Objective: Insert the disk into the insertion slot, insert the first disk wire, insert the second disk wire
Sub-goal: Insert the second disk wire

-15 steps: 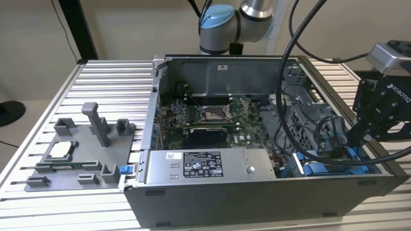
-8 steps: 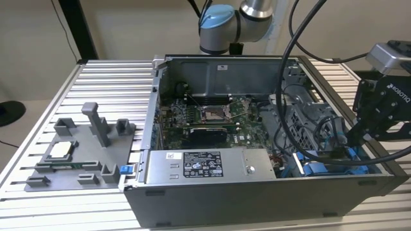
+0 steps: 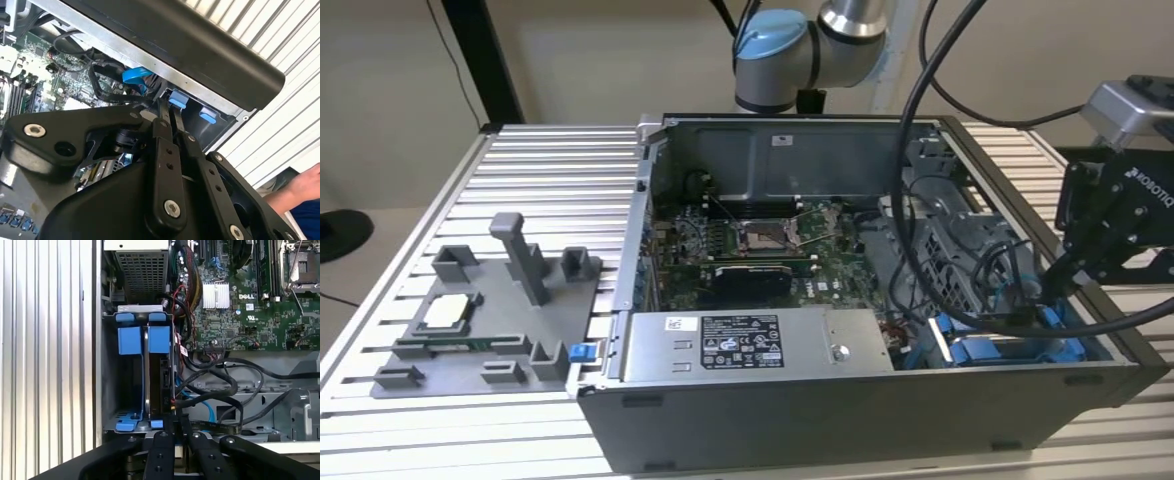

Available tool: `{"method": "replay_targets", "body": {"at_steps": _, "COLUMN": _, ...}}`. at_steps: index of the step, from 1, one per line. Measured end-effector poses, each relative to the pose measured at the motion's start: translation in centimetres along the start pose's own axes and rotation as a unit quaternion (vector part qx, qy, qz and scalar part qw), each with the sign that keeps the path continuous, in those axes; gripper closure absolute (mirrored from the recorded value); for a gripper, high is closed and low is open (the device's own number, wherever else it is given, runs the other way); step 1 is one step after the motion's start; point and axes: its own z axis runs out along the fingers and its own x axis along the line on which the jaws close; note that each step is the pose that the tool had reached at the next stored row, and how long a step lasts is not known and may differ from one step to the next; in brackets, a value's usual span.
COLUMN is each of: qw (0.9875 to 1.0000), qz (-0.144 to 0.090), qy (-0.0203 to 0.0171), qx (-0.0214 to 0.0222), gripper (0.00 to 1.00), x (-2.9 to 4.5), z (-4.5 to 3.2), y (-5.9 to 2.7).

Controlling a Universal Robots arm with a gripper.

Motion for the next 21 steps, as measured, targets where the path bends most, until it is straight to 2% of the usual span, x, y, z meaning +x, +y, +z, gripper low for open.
{"method": "replay_targets", "body": {"at_steps": 10, "qw": 1.0000, "qz": 0.000, "qy": 0.0000, "qx": 0.0000, "gripper": 1.00, "x": 0.04, "z": -1.17, "y": 1.53}}
{"method": "replay_targets", "body": {"at_steps": 21, "qw": 1.0000, "qz": 0.000, "qy": 0.0000, "qx": 0.0008, "gripper": 1.00, "x": 0.13, "z": -1.19, "y": 3.36}}
